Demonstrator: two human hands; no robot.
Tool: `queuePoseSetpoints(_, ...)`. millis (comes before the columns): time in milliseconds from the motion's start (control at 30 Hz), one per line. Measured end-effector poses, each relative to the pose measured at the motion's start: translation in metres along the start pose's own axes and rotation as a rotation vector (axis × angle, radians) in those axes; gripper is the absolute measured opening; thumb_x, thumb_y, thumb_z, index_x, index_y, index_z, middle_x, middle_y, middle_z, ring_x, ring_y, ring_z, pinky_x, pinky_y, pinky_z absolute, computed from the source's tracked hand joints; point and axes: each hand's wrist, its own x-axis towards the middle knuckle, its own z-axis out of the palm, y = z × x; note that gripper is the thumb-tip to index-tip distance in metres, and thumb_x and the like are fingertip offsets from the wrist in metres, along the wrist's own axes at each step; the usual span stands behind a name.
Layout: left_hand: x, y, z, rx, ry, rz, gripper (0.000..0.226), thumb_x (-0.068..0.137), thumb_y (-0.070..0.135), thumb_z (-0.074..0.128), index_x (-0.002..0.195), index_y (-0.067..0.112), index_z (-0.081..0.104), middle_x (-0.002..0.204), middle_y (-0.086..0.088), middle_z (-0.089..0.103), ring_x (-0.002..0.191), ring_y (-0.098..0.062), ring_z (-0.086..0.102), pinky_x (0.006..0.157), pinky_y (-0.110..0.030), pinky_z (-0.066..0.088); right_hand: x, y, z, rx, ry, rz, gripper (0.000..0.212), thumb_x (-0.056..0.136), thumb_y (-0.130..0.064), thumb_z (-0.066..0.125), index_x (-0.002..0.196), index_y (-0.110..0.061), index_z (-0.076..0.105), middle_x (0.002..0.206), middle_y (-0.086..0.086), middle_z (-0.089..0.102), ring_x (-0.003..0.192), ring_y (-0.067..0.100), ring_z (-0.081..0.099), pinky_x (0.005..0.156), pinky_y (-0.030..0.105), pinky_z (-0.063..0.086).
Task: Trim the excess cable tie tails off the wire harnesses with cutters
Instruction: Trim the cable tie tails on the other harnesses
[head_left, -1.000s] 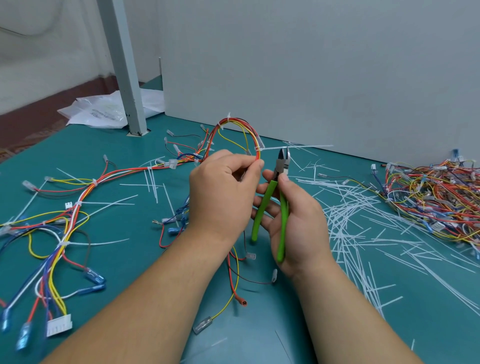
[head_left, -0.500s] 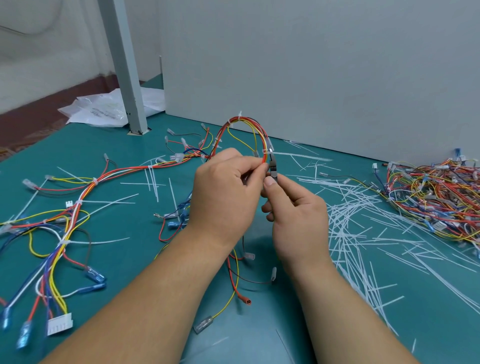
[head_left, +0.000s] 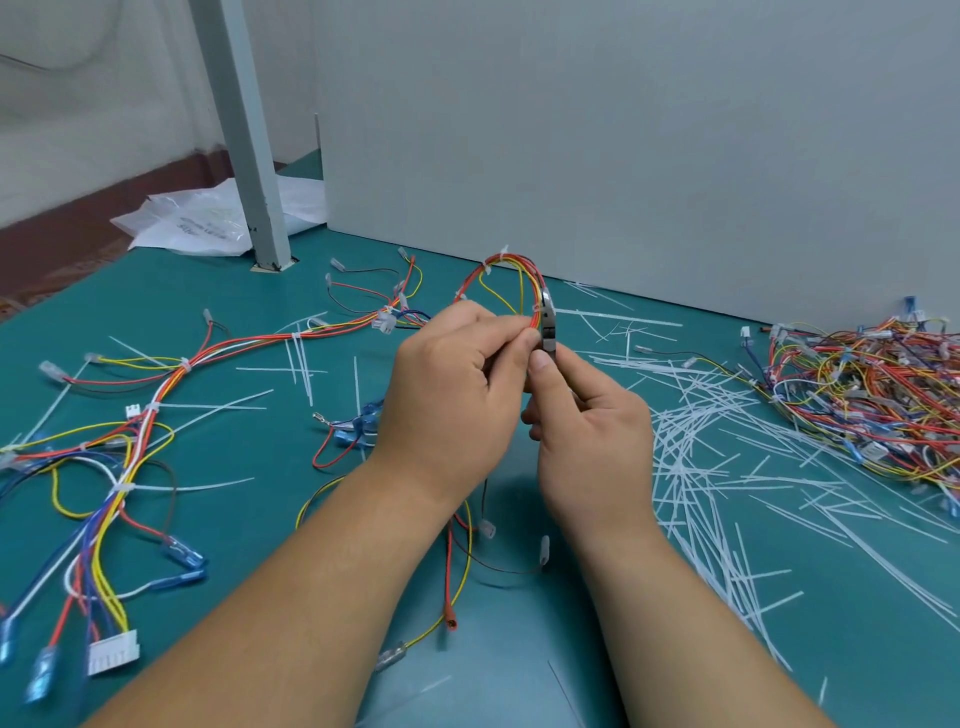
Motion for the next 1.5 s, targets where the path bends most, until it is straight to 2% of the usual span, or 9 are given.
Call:
queuePoseSetpoints(267, -0.0022, 0.0031, 0.0007, -0.056, 0.004, -0.025, 0.015, 0.095, 0.011, 0.066, 0.094, 0.01, 0.08, 0.075, -0.002, 0.061, 0.069, -0.012, 0.054, 0.065, -0.024, 0.045, 0.0019, 0.0001, -0.0023, 0.056, -0.006, 0.01, 0.02, 0.104, -0.022, 0.062, 0.092, -0.02, 0.078, 0.072, 0.024, 0.052, 0.062, 0.029, 0.041, 0.053, 0.037, 0.034)
queuePoseSetpoints(433, -0.0012, 0.004, 0.0, -0.055, 0.008, -0.06, 0.014, 0.094, 0.012, 0.067, 0.09, 0.013, 0.081, 0.073, -0.001, 0.059, 0.069, -0.011, 0.053, 0.065, -0.024, 0.044, 0.0046, 0.0011, -0.0024, 0.058, -0.027, -0.007, 0.025, 0.105, -0.016, 0.06, 0.086, -0.024, 0.075, 0.062, -0.016, 0.057, 0.06, 0.007, 0.044, 0.056, 0.019, 0.039)
queuePoseSetpoints(600, -0.0018, 0.004, 0.0001, -0.051, 0.007, -0.049, 0.014, 0.093, 0.013, 0.067, 0.091, 0.014, 0.081, 0.073, -0.003, 0.059, 0.069, -0.014, 0.055, 0.065, -0.032, 0.047, 0.0014, -0.002, -0.0002, 0.049, -0.004, -0.016, 0.017, 0.1, -0.028, 0.061, 0.092, -0.021, 0.075, 0.081, 0.023, 0.062, 0.067, 0.034, 0.052, 0.062, 0.049, 0.047)
queuePoseSetpoints(833, -0.0013, 0.0015, 0.0001, -0.001, -0.001, -0.022, 0.014, 0.093, 0.011, 0.067, 0.087, 0.012, 0.08, 0.072, -0.004, 0.057, 0.068, -0.018, 0.054, 0.064, -0.036, 0.046, 0.0016, 0.0005, 0.0001, 0.019, 0.016, -0.005, 0.027, 0.095, -0.037, 0.061, 0.101, -0.012, 0.068, 0.092, 0.032, 0.061, 0.08, 0.046, 0.055, 0.077, 0.067, 0.05)
queuePoseSetpoints(933, -0.0014, 0.0009, -0.0003, 0.018, -0.007, -0.015, 0.015, 0.094, 0.01, 0.067, 0.084, 0.009, 0.078, 0.071, -0.004, 0.057, 0.067, -0.018, 0.054, 0.063, -0.036, 0.045, 0.0019, 0.0033, -0.0006, -0.019, 0.02, -0.012, 0.033, 0.096, -0.037, 0.061, 0.099, -0.004, 0.068, 0.084, 0.029, 0.058, 0.073, 0.039, 0.049, 0.071, 0.059, 0.052)
queuePoseSetpoints(1067, -0.0019, -0.0009, -0.0014, 0.034, -0.017, -0.011, 0.016, 0.094, 0.008, 0.067, 0.083, 0.007, 0.077, 0.072, -0.004, 0.056, 0.066, -0.017, 0.052, 0.063, -0.035, 0.044, 0.0017, 0.0052, -0.0033, -0.05, -0.004, -0.025, 0.029, 0.098, -0.035, 0.062, 0.095, -0.007, 0.071, 0.073, 0.021, 0.049, 0.066, 0.025, 0.036, 0.059, 0.036, 0.033)
queuePoseSetpoints(1267, -0.0017, -0.002, -0.0005, 0.01, -0.001, -0.045, 0.016, 0.094, 0.011, 0.067, 0.084, 0.01, 0.079, 0.07, -0.004, 0.055, 0.066, -0.018, 0.052, 0.064, -0.037, 0.045, 0.0054, 0.005, -0.0027, -0.061, -0.016, -0.011, 0.029, 0.097, -0.034, 0.061, 0.089, -0.007, 0.07, 0.07, 0.021, 0.046, 0.063, 0.02, 0.034, 0.055, 0.034, 0.029)
queuePoseSetpoints(1367, -0.0028, -0.0021, 0.0005, 0.021, 0.007, -0.05, 0.017, 0.095, 0.012, 0.067, 0.083, 0.009, 0.078, 0.07, -0.005, 0.055, 0.066, -0.019, 0.052, 0.065, -0.038, 0.045, 0.0065, 0.0056, -0.0012, 0.109, 0.086, 0.13, 0.027, 0.097, -0.031, 0.063, 0.075, -0.016, 0.068, 0.064, 0.008, 0.05, 0.057, 0.02, 0.039, 0.052, 0.033, 0.034)
queuePoseSetpoints(1500, -0.0035, -0.0012, 0.0004, 0.036, -0.006, -0.02, 0.012, 0.095, 0.012, 0.068, 0.093, 0.013, 0.08, 0.071, -0.002, 0.056, 0.067, -0.013, 0.05, 0.064, -0.027, 0.043, 0.01, 0.0029, -0.0025, 0.465, 0.118, 0.335, 0.026, 0.087, -0.043, 0.069, 0.083, -0.017, 0.064, 0.066, -0.003, 0.052, 0.055, 0.014, 0.044, 0.05, 0.026, 0.04)
